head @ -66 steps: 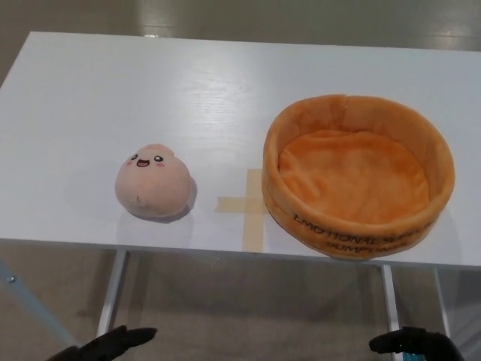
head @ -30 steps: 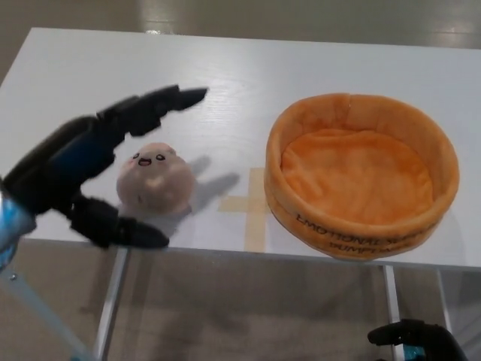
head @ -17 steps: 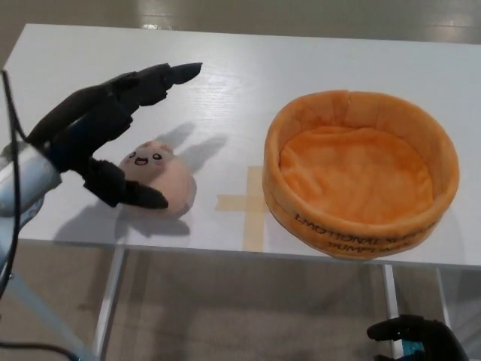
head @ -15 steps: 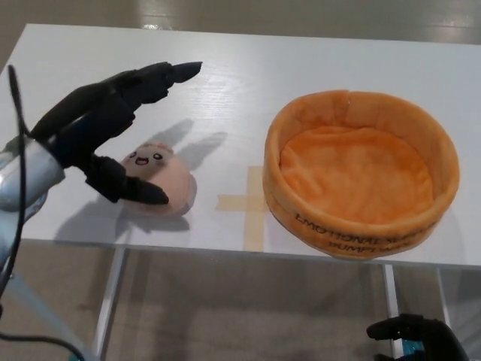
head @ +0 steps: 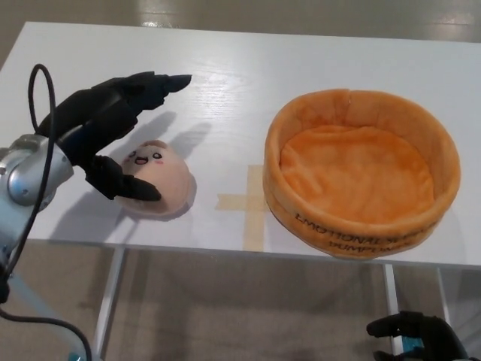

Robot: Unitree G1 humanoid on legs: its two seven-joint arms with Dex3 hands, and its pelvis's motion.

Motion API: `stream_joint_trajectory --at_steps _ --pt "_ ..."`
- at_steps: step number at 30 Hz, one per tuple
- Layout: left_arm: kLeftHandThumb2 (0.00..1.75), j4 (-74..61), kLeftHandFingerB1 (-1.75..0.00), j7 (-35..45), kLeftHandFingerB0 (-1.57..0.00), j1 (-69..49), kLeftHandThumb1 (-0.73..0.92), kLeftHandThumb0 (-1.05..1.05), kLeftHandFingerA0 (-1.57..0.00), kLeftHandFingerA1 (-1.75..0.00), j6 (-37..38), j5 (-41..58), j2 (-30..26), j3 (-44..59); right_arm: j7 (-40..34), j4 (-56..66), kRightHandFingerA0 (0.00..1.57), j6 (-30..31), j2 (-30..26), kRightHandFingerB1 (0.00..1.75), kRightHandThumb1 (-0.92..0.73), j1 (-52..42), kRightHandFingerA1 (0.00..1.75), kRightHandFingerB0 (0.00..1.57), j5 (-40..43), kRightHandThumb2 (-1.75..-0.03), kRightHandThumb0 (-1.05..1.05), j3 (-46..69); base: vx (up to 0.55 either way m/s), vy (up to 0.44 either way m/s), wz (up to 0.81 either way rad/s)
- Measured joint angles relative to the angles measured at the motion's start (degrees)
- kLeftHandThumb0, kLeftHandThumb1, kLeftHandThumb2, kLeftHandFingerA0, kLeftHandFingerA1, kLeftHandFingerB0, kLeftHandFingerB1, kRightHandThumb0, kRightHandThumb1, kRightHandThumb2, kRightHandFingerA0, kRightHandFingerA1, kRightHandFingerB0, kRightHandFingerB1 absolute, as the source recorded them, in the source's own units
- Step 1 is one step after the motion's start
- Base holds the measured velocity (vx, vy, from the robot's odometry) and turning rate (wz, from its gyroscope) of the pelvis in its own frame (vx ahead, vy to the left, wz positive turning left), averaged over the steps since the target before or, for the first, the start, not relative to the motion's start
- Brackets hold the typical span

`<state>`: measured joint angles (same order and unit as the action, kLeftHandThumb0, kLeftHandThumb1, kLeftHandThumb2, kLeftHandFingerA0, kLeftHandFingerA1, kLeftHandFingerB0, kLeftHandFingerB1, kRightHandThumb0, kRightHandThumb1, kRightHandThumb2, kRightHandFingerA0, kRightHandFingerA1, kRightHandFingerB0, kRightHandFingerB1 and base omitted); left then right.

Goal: Use the left hand to pick up the pink round toy on the left and place it inside the orange plate on the desk.

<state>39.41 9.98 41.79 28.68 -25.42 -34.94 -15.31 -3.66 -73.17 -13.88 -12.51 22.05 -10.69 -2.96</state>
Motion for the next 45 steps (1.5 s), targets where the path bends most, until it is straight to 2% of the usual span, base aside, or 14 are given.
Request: stream_joint_trajectory --at_steps 19,20,26,27,28,29,34,35,36,37,38,39,41,45 --pt "0.62 2.32 -0.2 0.28 -0.07 0.27 0.3 -0.41 0.0 -0.01 0.17 -1.45 0.77 -1.01 0.24 -0.16 0.63 0.19 -0.06 0.76 -0.56 0.19 0.85 0.66 0.0 -0.56 -0.15 0.13 0.0 0.0 0.0" --pt "0.65 2.41 -0.24 0.45 -0.07 0.27 0.3 -0.41 0.0 -0.07 0.19 -1.42 0.83 -1.03 0.24 -0.16 0.63 0.19 -0.06 0.76 -0.56 0.19 0.84 0.66 0.0 -0.56 -0.15 0.13 0.0 0.0 0.0" --pt "0.64 2.49 -0.26 1.37 -0.09 0.25 0.28 -0.38 0.0 -0.1 0.21 -1.12 1.64 -1.11 0.26 -0.18 0.62 0.22 -0.06 0.76 -0.57 0.23 0.84 0.66 -0.01 -0.57 -0.14 0.1 0.0 0.0 0.0" --pt "0.53 2.49 -0.25 1.52 -0.04 0.23 0.41 -0.33 0.0 -0.17 0.21 -1.04 1.81 -1.11 0.26 -0.17 0.62 0.22 -0.06 0.77 -0.57 0.24 0.84 0.65 -0.01 -0.57 -0.14 0.1 0.0 0.0 0.0" --pt "0.53 2.49 -0.25 1.64 -0.04 0.23 0.41 -0.33 0.0 -0.17 0.21 -0.99 1.95 -1.11 0.27 -0.17 0.62 0.22 -0.06 0.77 -0.57 0.25 0.84 0.65 0.0 -0.57 -0.14 0.1 0.0 0.0 0.0" --pt "0.64 2.47 -0.28 1.98 -0.05 0.23 0.37 -0.33 -0.01 -0.18 0.16 -0.92 2.03 -1.12 0.27 -0.17 0.6 0.22 -0.06 0.77 -0.57 0.26 0.84 0.64 0.01 -0.57 -0.14 0.12 0.0 0.0 0.0" --pt "0.6 2.08 -0.28 4.98 -0.07 0.2 0.38 -0.31 -0.08 -0.18 -0.93 -0.36 2.04 -1.41 0.35 -0.17 0.62 0.22 -0.06 0.78 -0.56 0.3 0.86 0.66 0.06 -0.56 -0.15 0.49 0.0 0.0 0.0" --pt "0.57 2.03 -0.27 5.72 -0.09 0.16 0.41 -0.35 -0.07 -0.24 -1.19 -0.3 2.03 -1.53 0.35 -0.17 0.62 0.22 -0.06 0.78 -0.57 0.32 0.85 0.66 0.06 -0.56 -0.15 0.52 0.0 0.0 0.0" --pt "0.69 1.94 -0.4 6.53 -0.01 0.12 0.26 -0.29 0.0 -0.4 -1.51 -0.28 2.03 -1.67 0.35 -0.17 0.63 0.22 -0.06 0.78 -0.56 0.35 0.88 0.65 0.06 -0.56 -0.14 0.55 0.0 0.0 0.0" --pt "0.69 1.89 -0.4 7.13 -0.01 0.1 0.26 -0.29 0.0 -0.4 -1.77 -0.28 2.03 -1.79 0.35 -0.17 0.63 0.22 -0.06 0.78 -0.56 0.38 0.88 0.65 0.06 -0.56 -0.14 0.57 0.0 0.0 0.0" --pt "0.83 1.87 -0.48 7.61 0.0 0.1 0.3 -0.22 0.0 -0.47 -1.99 -0.29 2.03 -1.91 0.36 -0.17 0.63 0.22 -0.06 0.78 -0.56 0.39 0.87 0.65 0.07 -0.56 -0.14 0.63 0.0 0.0 0.0" --pt "0.58 1.86 -0.32 7.95 -0.1 0.1 0.38 -0.38 -0.24 -0.35 -2.14 -0.3 2.03 -1.99 0.38 -0.17 0.61 0.22 -0.06 0.78 -0.56 0.4 0.85 0.66 0.07 -0.56 -0.15 0.68 0.0 0.0 0.0" --pt "0.58 1.85 -0.32 9.54 -0.1 0.03 0.38 -0.38 -0.24 -0.35 -2.95 -0.33 2.02 -2.33 0.46 -0.17 0.61 0.21 -0.06 0.78 -0.56 0.45 0.85 0.66 0.09 -0.56 -0.15 0.93 0.0 0.0 0.0" --pt "0.59 1.97 -0.34 11.4 -0.15 -0.02 0.39 -0.39 -0.34 -0.4 -4.08 -0.33 2.04 -2.82 0.47 -0.17 0.62 0.22 -0.06 0.79 -0.56 0.47 0.86 0.66 0.06 -0.56 -0.14 0.96 0.0 0.0 0.0"
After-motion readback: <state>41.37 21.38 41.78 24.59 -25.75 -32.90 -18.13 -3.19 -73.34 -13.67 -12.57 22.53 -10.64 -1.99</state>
